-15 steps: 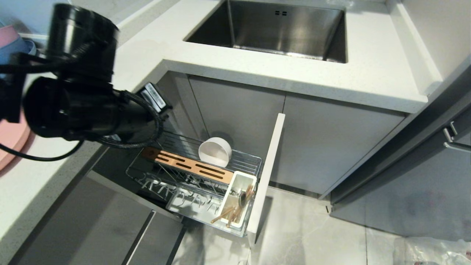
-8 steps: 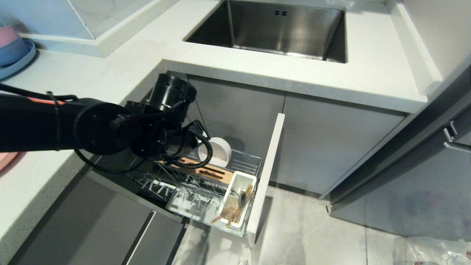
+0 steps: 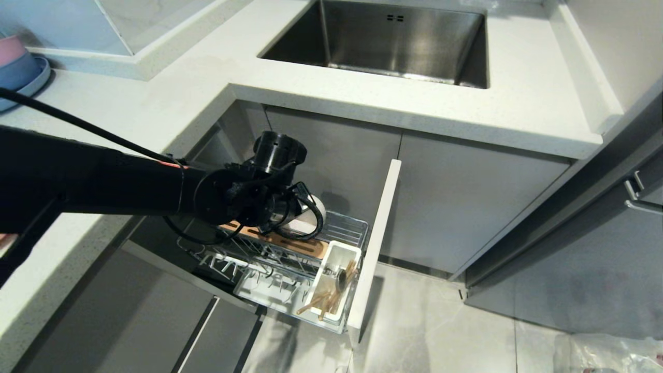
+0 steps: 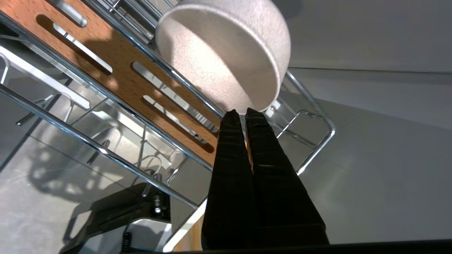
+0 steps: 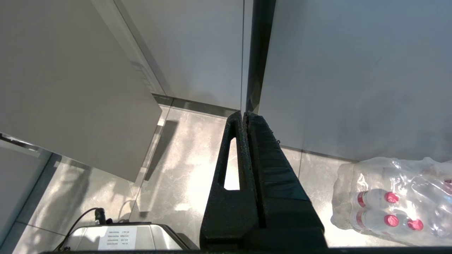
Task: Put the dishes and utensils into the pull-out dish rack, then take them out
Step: Take the bowl out of the cupboard
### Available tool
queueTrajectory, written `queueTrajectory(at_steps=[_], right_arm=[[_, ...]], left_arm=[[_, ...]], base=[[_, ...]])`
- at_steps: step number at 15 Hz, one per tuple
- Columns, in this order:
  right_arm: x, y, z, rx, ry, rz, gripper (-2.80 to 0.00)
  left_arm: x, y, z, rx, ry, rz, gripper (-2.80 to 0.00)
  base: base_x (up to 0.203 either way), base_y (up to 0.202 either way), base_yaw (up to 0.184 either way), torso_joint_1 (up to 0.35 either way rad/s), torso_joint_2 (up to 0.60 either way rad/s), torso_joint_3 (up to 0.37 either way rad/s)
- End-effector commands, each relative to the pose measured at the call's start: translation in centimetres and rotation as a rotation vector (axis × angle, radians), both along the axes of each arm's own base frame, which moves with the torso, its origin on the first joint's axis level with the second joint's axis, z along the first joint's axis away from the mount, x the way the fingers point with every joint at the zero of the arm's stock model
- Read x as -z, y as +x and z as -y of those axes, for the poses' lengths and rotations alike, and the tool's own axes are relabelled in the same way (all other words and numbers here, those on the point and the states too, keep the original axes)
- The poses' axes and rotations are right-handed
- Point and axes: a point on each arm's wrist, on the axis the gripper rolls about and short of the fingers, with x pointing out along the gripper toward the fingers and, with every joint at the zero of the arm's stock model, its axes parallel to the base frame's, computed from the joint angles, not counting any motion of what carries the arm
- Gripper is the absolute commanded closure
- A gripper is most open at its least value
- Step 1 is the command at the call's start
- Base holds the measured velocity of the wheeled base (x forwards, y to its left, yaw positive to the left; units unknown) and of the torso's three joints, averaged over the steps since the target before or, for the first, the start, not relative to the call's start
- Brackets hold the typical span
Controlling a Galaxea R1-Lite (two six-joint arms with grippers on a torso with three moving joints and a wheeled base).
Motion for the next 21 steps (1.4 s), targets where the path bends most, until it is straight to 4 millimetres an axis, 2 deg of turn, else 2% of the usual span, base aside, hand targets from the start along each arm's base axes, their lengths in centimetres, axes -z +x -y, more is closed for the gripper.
queueTrajectory(at_steps=[1, 9, 16, 21], right_arm=[[0.0, 0.0, 0.0, 0.0, 0.0, -0.002, 0.0], [0.0, 0.0, 0.0, 0.0, 0.0, -0.002, 0.0], [0.0, 0.0, 0.0, 0.0, 0.0, -0.002, 0.0], [0.0, 0.0, 0.0, -0.001, 0.001, -0.002, 0.0]], left_arm=[[0.4, 0.4, 0.0, -0.008, 0.002, -0.006, -2.8], [2.4, 2.5, 1.1, 0.023, -0.004, 0.006, -2.8], [4.2, 5.9, 2.3, 0.052, 0.036, 0.045, -2.8], [3.9, 7.6, 1.1, 0.042, 0.062, 0.095, -2.8]], base=[[0.0, 0.0, 0.0, 0.0, 0.0, 0.0], [0.0, 0.0, 0.0, 0.0, 0.0, 0.0], [0.0, 0.0, 0.0, 0.0, 0.0, 0.0], [0.0, 0.0, 0.0, 0.0, 0.0, 0.0]])
